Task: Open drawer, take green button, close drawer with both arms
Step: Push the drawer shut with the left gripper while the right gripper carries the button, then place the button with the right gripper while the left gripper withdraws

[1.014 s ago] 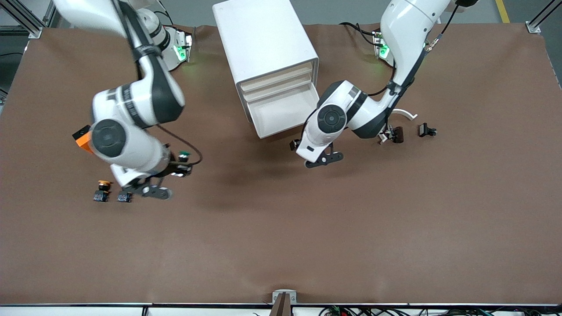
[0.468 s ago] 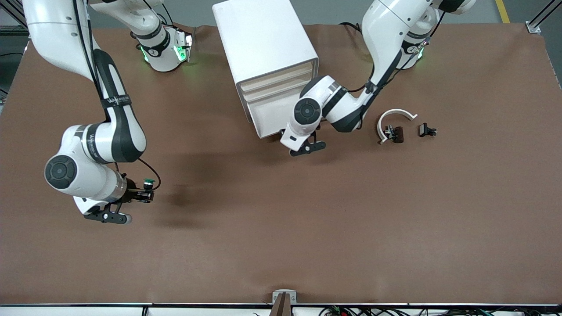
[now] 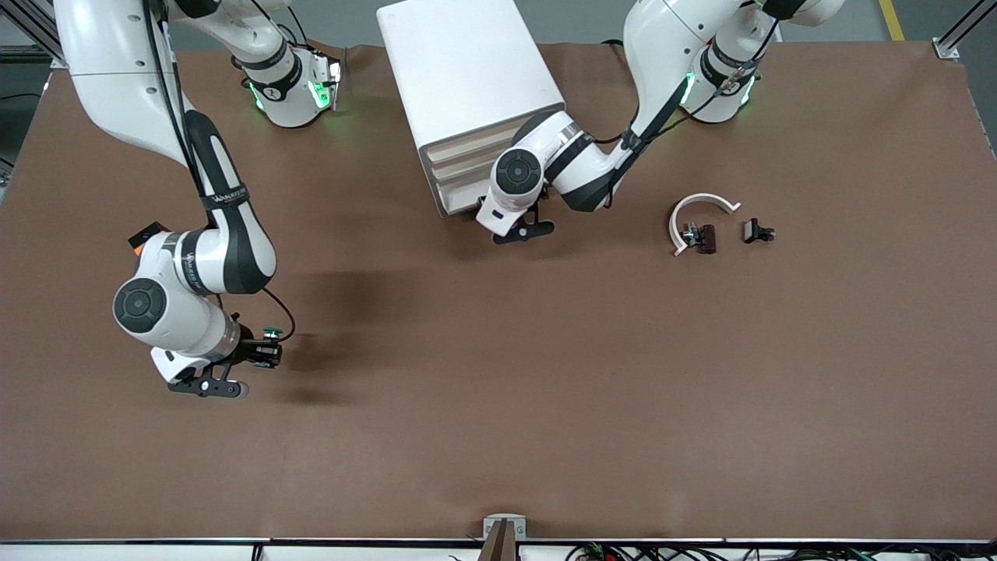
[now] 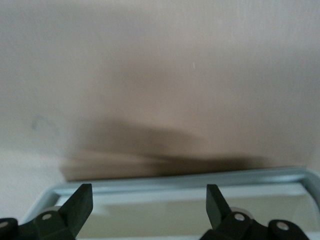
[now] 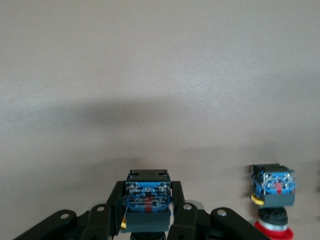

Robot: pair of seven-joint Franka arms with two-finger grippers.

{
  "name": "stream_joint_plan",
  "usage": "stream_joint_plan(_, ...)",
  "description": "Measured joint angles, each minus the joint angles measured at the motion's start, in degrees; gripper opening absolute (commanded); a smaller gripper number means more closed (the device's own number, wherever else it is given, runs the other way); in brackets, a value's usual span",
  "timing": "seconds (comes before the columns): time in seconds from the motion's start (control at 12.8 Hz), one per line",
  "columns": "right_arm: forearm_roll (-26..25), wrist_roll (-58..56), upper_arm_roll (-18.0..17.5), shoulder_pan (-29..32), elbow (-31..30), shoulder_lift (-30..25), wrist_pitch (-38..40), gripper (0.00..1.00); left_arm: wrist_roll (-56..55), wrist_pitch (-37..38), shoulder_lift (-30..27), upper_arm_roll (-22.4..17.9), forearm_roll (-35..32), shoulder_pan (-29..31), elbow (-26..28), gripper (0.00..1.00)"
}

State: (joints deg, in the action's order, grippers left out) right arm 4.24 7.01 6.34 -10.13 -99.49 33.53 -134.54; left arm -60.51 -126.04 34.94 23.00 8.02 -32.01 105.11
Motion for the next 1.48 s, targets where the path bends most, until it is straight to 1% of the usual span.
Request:
stream_joint_plan(0.23,0.0,-3.2,0.0,1.3,-3.7,0.1,-6.1,0.0,-3.1,0.0,0.0,1.3,2.9,0.0,0.4,1.0)
stream_joint_plan(0.39,0.0,-3.8,0.0,1.6,-4.8,0.3,-6.9,0.0,-4.9,-0.1,0.0,1.9,3.7,0.0,0.7,1.0)
stream_joint_plan(0.7,0.0,-3.9,0.0,1.9,-5.1,1.6,-6.9,0.0,-5.5,-0.3,0.0,1.8,4.0,1.1,0.1,1.0)
stream_joint_plan(0.86,0.0,-4.0,0.0,2.1,-5.3,2.0,-6.9,0.0,-5.5,-0.6,-0.3,1.1,4.0,4.7,-2.1,1.0)
stream_joint_plan(1.25,0.0,-4.3,-0.1,2.1,-6.1,2.3,-7.1,0.0,-2.3,-0.6,-1.4,0.9,0.2,19.3,-9.0,1.0)
stream_joint_plan(1.33,0.0,-4.5,-0.1,2.1,-6.1,2.3,-7.1,0.35,-2.2,-0.4,-2.1,0.9,-1.1,21.4,-9.9,1.0)
stream_joint_plan(1.4,0.0,-4.5,-0.1,2.1,-6.1,2.3,-7.1,0.99,-2.2,0.4,-3.0,0.9,-3.5,23.2,-10.6,1.0)
stream_joint_plan(1.48,0.0,-4.6,-0.1,2.1,-6.1,2.3,-7.1,1.0,-2.2,1.5,-3.9,0.9,-7.0,24.9,-10.9,1.0)
